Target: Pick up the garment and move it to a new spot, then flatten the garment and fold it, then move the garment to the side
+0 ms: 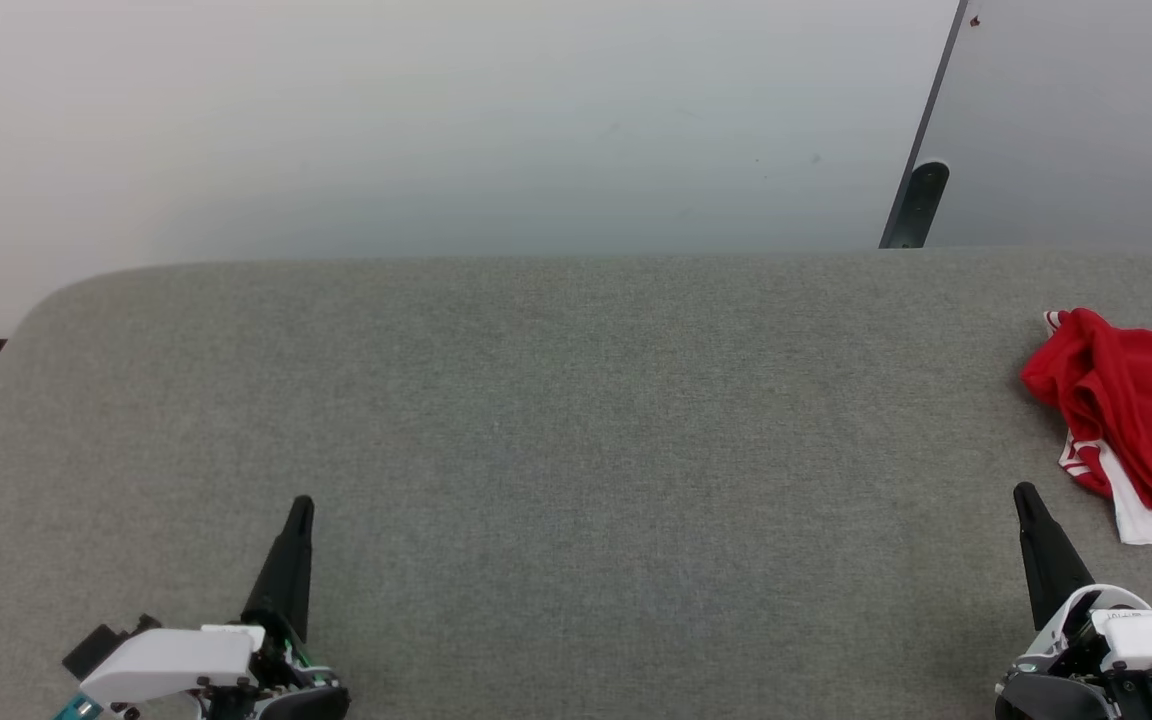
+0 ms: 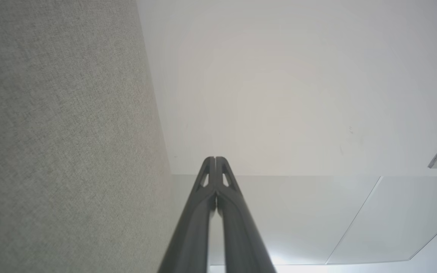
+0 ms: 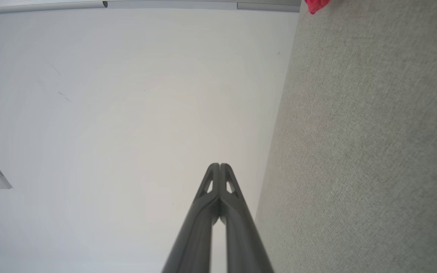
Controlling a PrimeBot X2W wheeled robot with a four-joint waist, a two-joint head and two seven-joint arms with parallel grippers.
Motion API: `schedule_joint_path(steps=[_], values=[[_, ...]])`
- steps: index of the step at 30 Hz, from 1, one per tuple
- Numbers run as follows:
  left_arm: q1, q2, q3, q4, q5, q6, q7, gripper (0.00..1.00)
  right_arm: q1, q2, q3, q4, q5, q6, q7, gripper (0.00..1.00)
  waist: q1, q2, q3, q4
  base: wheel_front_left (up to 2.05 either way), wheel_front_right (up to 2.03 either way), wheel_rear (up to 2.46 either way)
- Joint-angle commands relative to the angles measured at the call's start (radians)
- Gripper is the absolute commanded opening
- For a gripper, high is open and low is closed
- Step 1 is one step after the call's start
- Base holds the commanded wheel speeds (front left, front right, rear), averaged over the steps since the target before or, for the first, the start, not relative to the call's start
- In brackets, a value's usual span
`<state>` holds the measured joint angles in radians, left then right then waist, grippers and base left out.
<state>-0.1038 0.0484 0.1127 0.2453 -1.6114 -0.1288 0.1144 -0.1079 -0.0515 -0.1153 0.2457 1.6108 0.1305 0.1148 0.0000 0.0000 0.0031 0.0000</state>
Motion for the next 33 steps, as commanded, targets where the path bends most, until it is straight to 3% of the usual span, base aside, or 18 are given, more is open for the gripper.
schedule_joint_path(steps=[1, 33], values=[[-0.011, 0.001, 0.003, 0.000, -0.003, -0.004, 0.003, 0.00, -0.001, 0.004, 0.002, -0.002, 0.004, 0.000, 0.001, 0.00, 0.0000, 0.0000, 0.000, 0.000, 0.00, 0.00, 0.00], [-0.011, 0.001, 0.003, 0.000, -0.003, -0.004, 0.003, 0.00, -0.001, 0.004, 0.002, -0.002, 0.004, 0.000, 0.001, 0.00, 0.0000, 0.0000, 0.000, 0.000, 0.00, 0.00, 0.00]])
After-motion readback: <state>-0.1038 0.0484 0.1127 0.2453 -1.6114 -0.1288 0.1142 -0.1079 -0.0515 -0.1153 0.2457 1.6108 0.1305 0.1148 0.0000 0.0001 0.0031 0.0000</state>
